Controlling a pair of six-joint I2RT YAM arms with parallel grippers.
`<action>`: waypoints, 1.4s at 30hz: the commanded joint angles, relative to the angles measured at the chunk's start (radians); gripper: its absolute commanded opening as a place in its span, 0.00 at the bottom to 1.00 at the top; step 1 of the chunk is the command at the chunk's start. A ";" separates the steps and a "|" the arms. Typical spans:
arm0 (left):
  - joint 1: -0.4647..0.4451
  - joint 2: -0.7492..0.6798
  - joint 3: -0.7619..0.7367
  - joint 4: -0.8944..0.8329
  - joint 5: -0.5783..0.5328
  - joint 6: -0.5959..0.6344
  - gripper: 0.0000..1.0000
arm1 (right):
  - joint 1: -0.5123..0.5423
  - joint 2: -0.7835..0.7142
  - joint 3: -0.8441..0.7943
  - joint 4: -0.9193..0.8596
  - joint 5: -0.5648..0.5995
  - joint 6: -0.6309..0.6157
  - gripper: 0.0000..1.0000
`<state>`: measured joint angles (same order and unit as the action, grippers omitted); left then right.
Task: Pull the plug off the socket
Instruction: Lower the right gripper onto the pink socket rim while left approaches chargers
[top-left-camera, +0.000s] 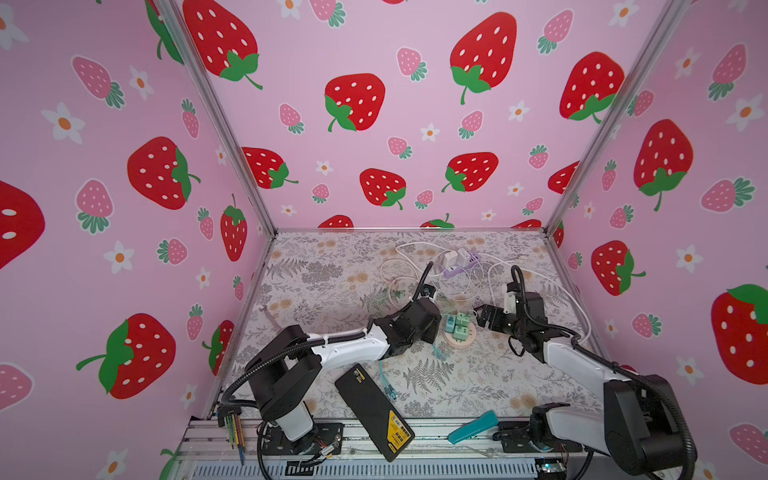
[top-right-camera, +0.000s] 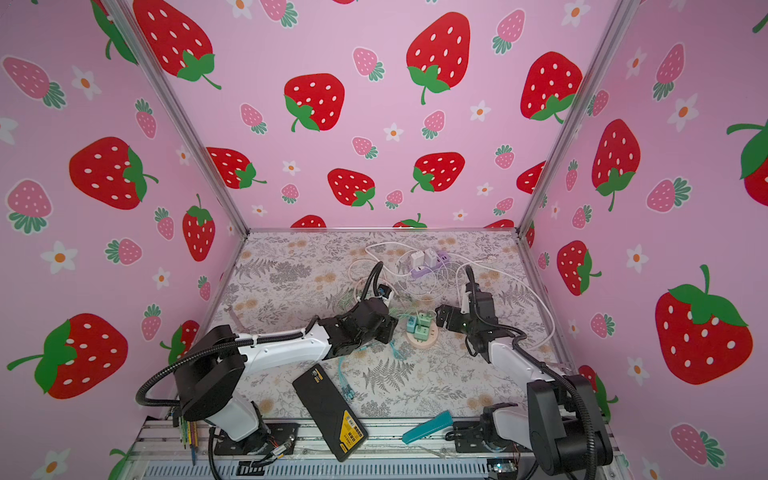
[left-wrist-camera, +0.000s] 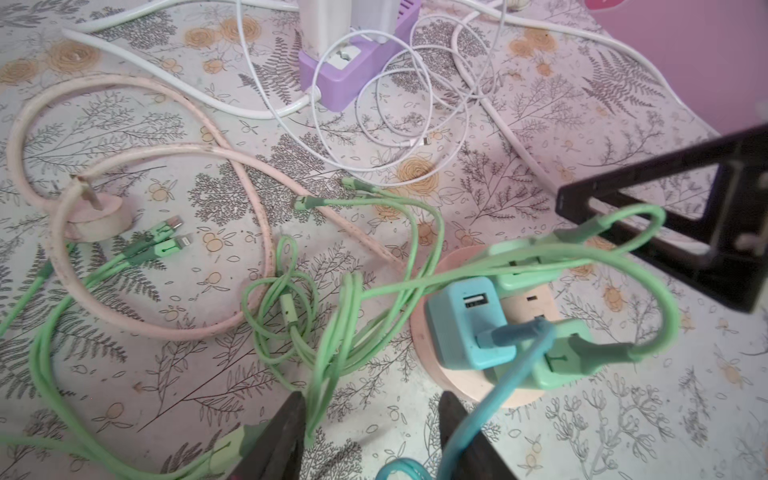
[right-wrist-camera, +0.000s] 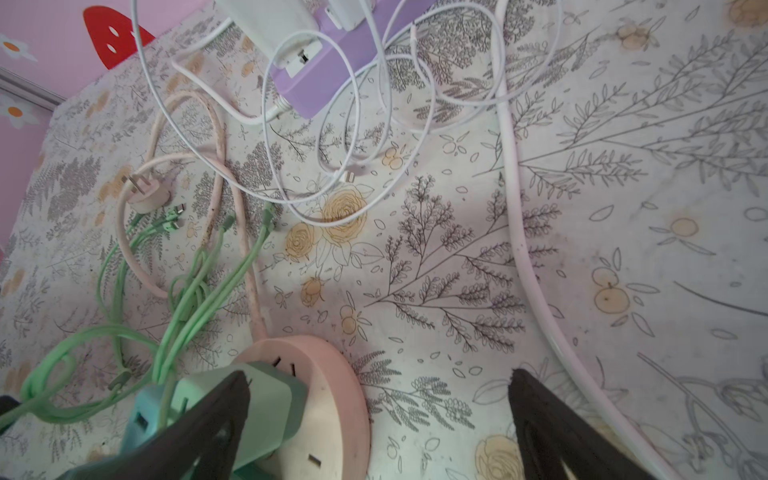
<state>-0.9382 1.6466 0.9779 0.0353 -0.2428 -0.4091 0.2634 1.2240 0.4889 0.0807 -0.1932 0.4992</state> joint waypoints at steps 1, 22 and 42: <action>0.012 -0.033 -0.019 0.002 0.015 0.004 0.51 | -0.013 -0.035 0.046 -0.158 0.110 -0.045 1.00; -0.017 -0.164 -0.015 0.012 0.017 0.079 0.54 | -0.015 0.090 -0.006 -0.011 -0.180 -0.052 0.88; -0.100 -0.225 -0.006 0.058 0.079 0.121 0.54 | 0.062 0.156 -0.044 0.044 -0.272 -0.054 0.46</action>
<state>-1.0183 1.3907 0.9573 0.0555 -0.2008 -0.3054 0.3065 1.3602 0.4534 0.0975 -0.4423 0.4458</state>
